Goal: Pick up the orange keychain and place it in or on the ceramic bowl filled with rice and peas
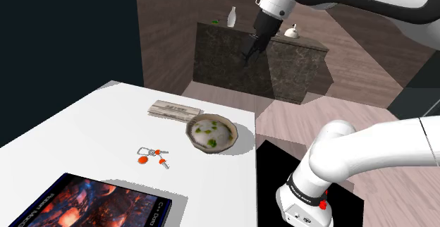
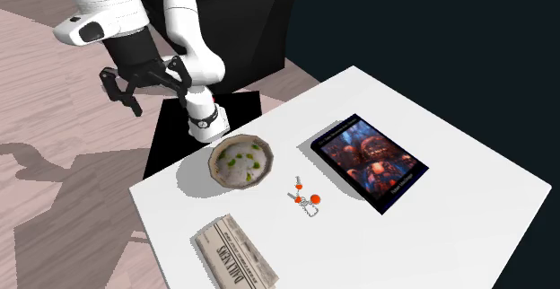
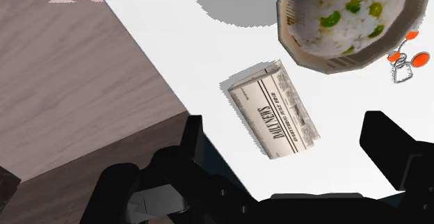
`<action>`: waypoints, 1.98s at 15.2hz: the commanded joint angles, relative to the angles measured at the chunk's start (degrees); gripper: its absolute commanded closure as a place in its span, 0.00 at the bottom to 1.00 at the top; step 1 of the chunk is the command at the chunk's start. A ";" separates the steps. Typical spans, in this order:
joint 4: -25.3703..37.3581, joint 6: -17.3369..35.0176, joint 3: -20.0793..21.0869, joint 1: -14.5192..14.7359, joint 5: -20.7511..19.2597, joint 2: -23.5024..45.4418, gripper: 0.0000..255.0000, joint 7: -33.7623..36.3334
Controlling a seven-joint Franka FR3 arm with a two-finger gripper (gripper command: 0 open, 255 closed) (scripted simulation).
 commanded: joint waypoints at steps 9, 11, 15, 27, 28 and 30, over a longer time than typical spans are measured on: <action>-4.76 8.25 8.49 2.47 3.23 5.75 0.00 7.10; -5.36 10.40 10.64 3.04 3.89 7.84 0.00 8.90; -5.86 14.73 14.97 4.02 4.83 12.79 0.00 12.62; -1.55 26.92 27.80 5.17 1.43 33.49 0.00 26.27; -0.80 27.77 28.75 5.24 0.47 35.61 0.00 27.73; 0.88 29.32 30.42 5.52 -1.85 40.04 0.00 30.84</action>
